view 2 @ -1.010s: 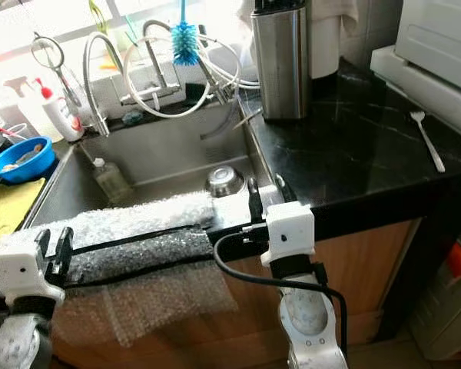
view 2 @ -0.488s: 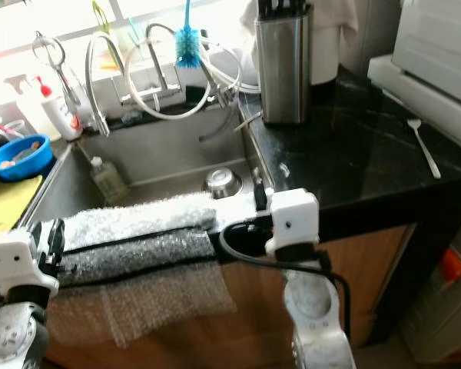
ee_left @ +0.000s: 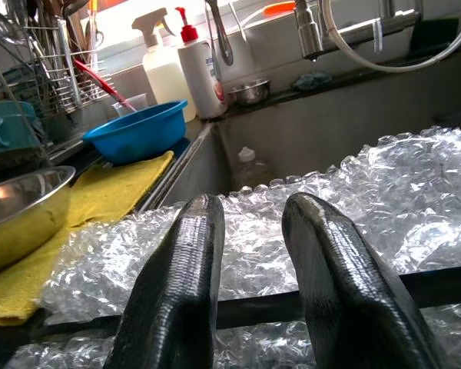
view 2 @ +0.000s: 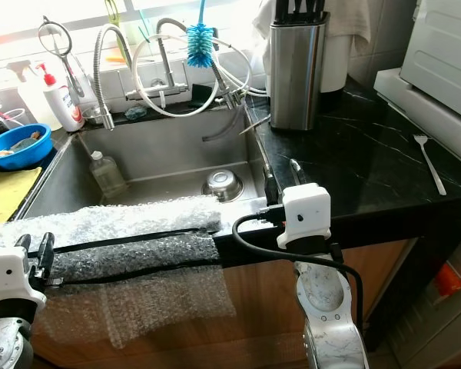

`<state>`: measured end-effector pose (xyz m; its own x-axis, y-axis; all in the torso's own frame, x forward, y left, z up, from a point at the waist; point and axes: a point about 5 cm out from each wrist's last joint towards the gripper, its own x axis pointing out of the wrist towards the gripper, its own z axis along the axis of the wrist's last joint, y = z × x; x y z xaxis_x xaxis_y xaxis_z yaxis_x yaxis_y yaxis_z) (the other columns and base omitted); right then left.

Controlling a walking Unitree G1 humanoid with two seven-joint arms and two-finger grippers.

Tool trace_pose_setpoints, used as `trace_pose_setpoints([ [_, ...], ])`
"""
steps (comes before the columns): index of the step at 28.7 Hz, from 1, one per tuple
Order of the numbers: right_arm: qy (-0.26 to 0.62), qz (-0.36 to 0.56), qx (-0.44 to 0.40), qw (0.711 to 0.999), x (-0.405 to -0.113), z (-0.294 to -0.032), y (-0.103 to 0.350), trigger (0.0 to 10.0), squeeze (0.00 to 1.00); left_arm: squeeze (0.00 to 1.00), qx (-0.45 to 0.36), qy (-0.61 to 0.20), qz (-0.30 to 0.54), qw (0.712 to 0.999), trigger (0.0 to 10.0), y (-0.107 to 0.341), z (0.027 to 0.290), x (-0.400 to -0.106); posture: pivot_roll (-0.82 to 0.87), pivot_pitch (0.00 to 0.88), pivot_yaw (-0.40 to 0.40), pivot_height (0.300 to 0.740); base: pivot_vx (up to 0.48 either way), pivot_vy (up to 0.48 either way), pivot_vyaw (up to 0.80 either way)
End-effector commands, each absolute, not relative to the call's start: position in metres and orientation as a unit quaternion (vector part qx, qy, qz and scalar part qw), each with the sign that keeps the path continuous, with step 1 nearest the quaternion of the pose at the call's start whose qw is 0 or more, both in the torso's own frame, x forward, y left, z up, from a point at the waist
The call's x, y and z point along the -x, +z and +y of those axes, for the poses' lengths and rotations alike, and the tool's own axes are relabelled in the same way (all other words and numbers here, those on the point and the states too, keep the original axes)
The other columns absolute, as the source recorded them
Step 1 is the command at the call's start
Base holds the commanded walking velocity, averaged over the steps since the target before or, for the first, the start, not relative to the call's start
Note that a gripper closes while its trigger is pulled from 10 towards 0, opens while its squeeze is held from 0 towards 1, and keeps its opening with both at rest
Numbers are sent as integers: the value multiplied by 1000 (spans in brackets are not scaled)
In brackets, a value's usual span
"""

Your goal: Kitchen organization

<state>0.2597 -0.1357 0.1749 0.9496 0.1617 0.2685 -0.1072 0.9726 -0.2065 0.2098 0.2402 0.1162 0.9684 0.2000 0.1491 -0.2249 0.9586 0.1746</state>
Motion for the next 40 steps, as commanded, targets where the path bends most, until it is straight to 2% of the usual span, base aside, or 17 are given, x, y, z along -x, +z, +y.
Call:
trace_pose_setpoints([
  [1, 77, -132, 89, 984, -262, -134, 174, 10000, 0, 0, -84, 106, -78, 988, 10000, 122, 237, -215, -105, 0, 114, 740, 0, 0, 0],
  [8, 111, -119, 108, 981, -262, -138, 178, 10000, 0, 0, -34, 110, -88, 989, 10000, 122, 220, -226, -125, 0, 60, 740, 0, 0, 0],
  [22, 95, -110, 81, 986, -265, -136, 175, 10000, 0, 0, -12, 127, -96, 987, 10000, 126, 212, -231, -114, 0, 66, 740, 0, 0, 0],
  [29, 107, -109, 92, 984, -266, -144, 181, 10000, 0, 0, 3, 130, -93, 987, 10000, 121, 204, -231, -138, 0, 20, 740, 0, 0, 0],
  [40, 108, -106, 94, 984, -270, -145, 179, 10000, 0, 0, 6, 132, -97, 987, 10000, 124, 204, -231, -112, 0, 43, 740, 0, 0, 0],
])
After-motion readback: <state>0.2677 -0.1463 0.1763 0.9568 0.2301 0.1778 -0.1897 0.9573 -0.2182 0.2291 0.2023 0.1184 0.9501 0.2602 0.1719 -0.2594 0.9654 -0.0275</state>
